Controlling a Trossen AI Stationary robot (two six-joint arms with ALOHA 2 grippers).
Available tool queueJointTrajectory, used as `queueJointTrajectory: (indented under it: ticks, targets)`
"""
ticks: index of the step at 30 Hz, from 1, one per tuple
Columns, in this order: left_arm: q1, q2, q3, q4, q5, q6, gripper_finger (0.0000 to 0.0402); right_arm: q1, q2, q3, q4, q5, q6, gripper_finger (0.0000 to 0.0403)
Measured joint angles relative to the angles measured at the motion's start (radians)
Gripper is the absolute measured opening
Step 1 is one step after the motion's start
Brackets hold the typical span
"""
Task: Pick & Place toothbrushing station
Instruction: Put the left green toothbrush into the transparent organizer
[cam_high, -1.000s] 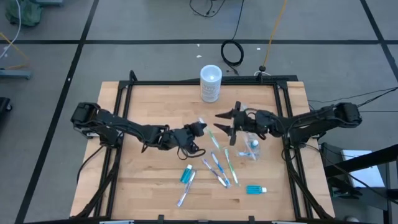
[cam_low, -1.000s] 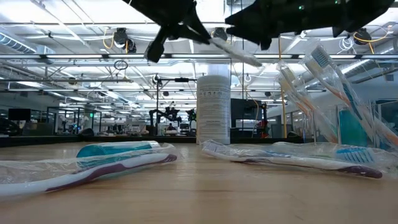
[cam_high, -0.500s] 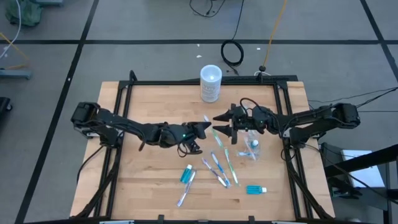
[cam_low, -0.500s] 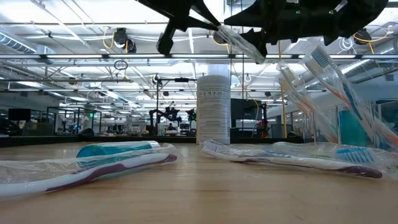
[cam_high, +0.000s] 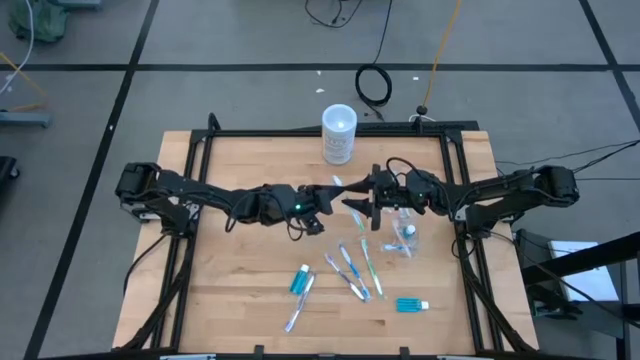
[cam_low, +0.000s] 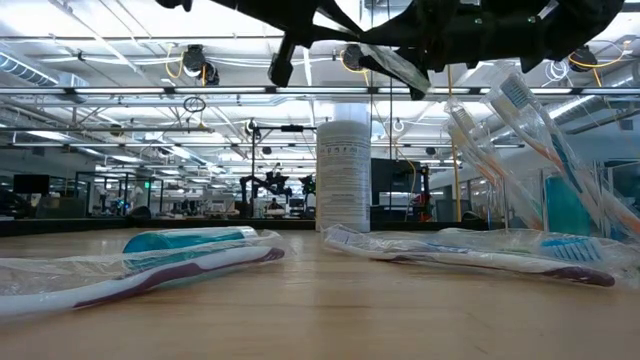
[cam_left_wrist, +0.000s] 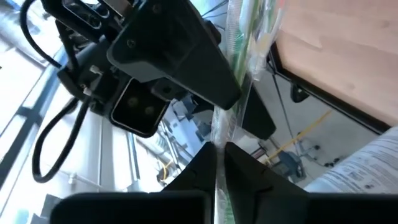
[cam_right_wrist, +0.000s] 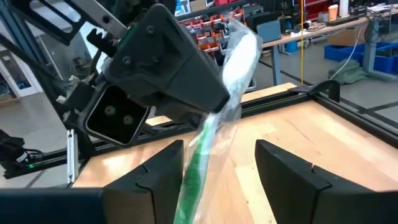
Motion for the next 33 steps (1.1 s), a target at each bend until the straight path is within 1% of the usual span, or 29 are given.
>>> queueJointTrajectory:
  ticks: [4,6,12,15,18,23,27,30,33]
  targets:
    - [0.004,0.000,0.000,-0.003,0.008,-0.019,0.0008,0.000,0.000,0.000,0.001,0.001,-0.027,0.0166]
    - [0.003,0.000,0.000,-0.004,0.007,-0.034,0.0009,0.000,0.000,0.000,0.006,0.000,-0.026,0.0149]
    - [0.002,0.000,0.000,-0.008,0.005,-0.051,0.0038,0.000,0.000,0.000,0.005,-0.004,-0.026,0.0083]
    - [0.001,0.000,0.000,-0.010,0.007,-0.061,0.0041,0.000,0.000,0.000,0.005,-0.002,-0.026,0.0046]
    - [-0.001,0.000,0.000,-0.012,0.007,-0.122,0.0043,0.000,0.000,0.000,0.005,-0.001,-0.026,0.0020]
    - [-0.014,0.000,0.000,-0.016,-0.012,-0.262,0.0044,0.000,0.000,0.000,-0.001,-0.005,-0.025,0.0021]
    - [-0.035,0.000,0.000,-0.023,-0.096,-0.297,0.0050,-0.001,0.000,0.000,-0.010,-0.002,-0.026,0.0029]
    - [-0.048,0.000,0.000,-0.044,-0.154,-0.296,0.0069,-0.004,0.000,0.000,-0.011,0.001,-0.026,0.0025]
    - [-0.058,0.000,0.000,-0.055,-0.177,-0.330,0.0099,-0.014,0.000,0.000,-0.009,0.000,-0.026,0.0021]
